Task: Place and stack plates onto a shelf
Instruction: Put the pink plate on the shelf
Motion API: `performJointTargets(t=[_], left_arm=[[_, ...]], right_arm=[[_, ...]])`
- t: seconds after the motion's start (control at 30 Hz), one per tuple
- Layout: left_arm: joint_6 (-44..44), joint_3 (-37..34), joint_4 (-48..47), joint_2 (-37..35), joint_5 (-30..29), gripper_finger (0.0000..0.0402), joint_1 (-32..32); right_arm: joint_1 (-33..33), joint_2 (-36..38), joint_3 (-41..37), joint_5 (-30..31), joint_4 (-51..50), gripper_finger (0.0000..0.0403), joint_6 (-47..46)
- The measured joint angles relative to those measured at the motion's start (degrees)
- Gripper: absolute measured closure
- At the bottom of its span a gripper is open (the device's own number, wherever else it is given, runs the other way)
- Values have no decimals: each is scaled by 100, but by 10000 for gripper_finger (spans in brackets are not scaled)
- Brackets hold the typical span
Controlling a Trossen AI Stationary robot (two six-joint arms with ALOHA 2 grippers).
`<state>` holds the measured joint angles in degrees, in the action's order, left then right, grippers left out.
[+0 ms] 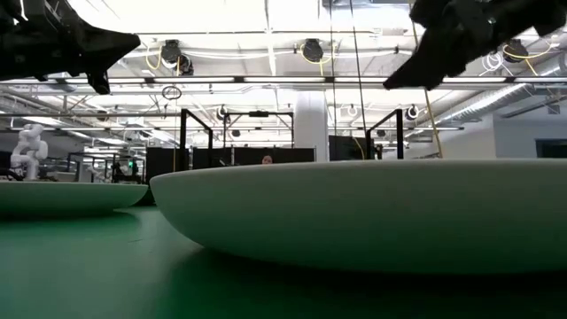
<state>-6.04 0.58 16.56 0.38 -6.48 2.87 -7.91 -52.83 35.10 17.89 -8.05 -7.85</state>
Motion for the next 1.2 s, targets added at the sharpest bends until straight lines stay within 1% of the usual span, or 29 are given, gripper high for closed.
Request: performJointTargets(t=[0.07,0.13,0.17,0.2,0.27,0.43,0.47,0.53,0.6,0.67,0.73,0.8,0.9,0.97,1.03,1.1,1.2], left_arm=[[-2,1,0,-1,-1,385,-2],[0,0,-1,0,0,385,-1],[-2,0,0,0,0,385,-2],[-1,0,-1,0,0,385,-1],[-2,2,-2,0,0,385,0],[-2,0,0,0,0,385,1],[0,0,-2,0,0,385,-2],[-2,0,0,0,0,385,-2],[-2,1,-3,0,0,385,0],[-1,0,-2,0,0,385,-1],[-1,1,-2,0,0,385,-1],[-2,0,-2,0,0,385,-2],[0,2,-2,0,2,385,0],[-1,0,-2,0,0,385,-1],[0,0,-2,0,2,385,0],[-1,0,-2,0,2,385,-1],[-1,0,0,0,2,385,-1]], right_arm=[[-134,-87,313,13,-391,366,6],[-234,-168,453,-15,-416,359,157],[-276,-206,464,-94,-417,355,318],[-321,-251,461,-302,-387,350,521],[-413,-363,337,-619,-28,337,766],[-571,-815,-282,-587,1016,298,706],[-573,-903,-367,-541,1172,289,687],[-578,-1038,-451,16,1388,273,385],[-571,-1114,-461,522,1324,261,171],[-572,-1129,-452,773,1269,256,107],[-570,-1123,-290,801,1045,255,100],[-577,-1124,29,793,508,258,62],[-578,-1239,673,811,-818,262,-174],[-600,-1359,1071,896,-1700,263,-505],[-620,-1449,1329,882,-2215,263,-843],[-653,-1536,1391,626,-2450,263,-1086],[-735,-1636,1364,-5,-2675,263,-1573]])
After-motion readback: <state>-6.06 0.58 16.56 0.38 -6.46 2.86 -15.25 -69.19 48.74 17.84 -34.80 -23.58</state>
